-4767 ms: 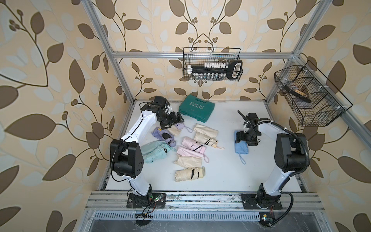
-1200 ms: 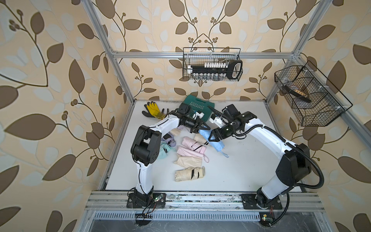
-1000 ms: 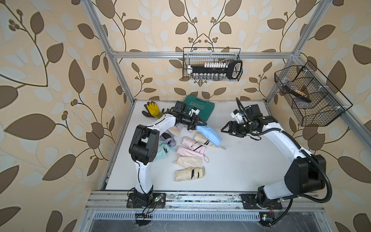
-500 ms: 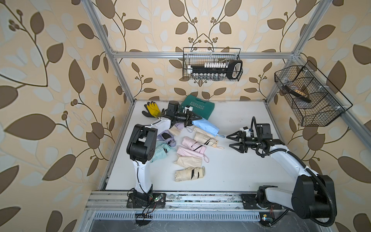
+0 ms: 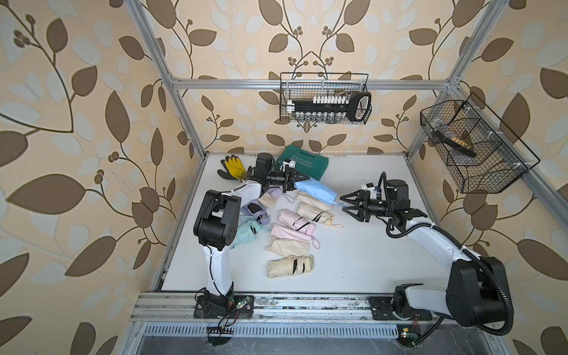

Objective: Take umbrellas out of sleeves
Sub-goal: Take out the umbrella from the umbrella sleeve.

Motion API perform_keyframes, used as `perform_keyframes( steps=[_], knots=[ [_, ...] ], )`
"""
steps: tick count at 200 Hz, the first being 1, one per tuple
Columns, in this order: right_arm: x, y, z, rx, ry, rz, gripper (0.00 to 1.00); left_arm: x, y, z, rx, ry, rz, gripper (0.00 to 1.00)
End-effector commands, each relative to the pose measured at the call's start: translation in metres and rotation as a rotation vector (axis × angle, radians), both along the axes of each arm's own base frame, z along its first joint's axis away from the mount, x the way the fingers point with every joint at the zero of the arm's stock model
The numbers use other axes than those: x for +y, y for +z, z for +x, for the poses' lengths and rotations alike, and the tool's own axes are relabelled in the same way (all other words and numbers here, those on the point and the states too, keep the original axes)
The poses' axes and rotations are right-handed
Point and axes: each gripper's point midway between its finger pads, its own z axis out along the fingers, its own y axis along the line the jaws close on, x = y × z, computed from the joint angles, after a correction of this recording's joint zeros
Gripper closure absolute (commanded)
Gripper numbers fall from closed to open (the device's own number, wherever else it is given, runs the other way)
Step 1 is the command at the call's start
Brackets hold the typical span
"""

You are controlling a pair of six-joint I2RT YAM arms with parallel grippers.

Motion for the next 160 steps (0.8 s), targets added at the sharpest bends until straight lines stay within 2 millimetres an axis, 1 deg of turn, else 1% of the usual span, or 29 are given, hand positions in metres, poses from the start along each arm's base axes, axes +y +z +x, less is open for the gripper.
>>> perform_keyframes(
  steps=[1, 17, 62, 108, 145, 160],
  knots=[
    [0.003, 0.007, 0.012, -0.023, -0.024, 0.006, 0.44, -0.003, 0.038, -0.013, -0.099, -0.053, -0.051, 0.99],
    [0.005, 0.004, 0.012, -0.018, -0.026, -0.002, 0.47, -0.005, 0.039, -0.014, -0.097, -0.052, -0.055, 0.99],
    [0.012, 0.001, 0.017, -0.019, -0.035, 0.002, 0.49, -0.008, 0.04, -0.015, -0.093, -0.056, -0.064, 0.98],
    [0.013, 0.01, 0.024, -0.044, -0.039, 0.001, 0.5, -0.008, 0.041, -0.015, -0.098, -0.057, -0.067, 0.98],
    [0.013, 0.017, 0.031, -0.074, -0.058, 0.013, 0.55, -0.009, 0.041, -0.015, -0.096, -0.059, -0.067, 0.98],
    [0.013, 0.021, 0.034, -0.085, -0.067, 0.023, 0.55, -0.009, 0.042, -0.015, -0.096, -0.058, -0.068, 0.98]
  ],
)
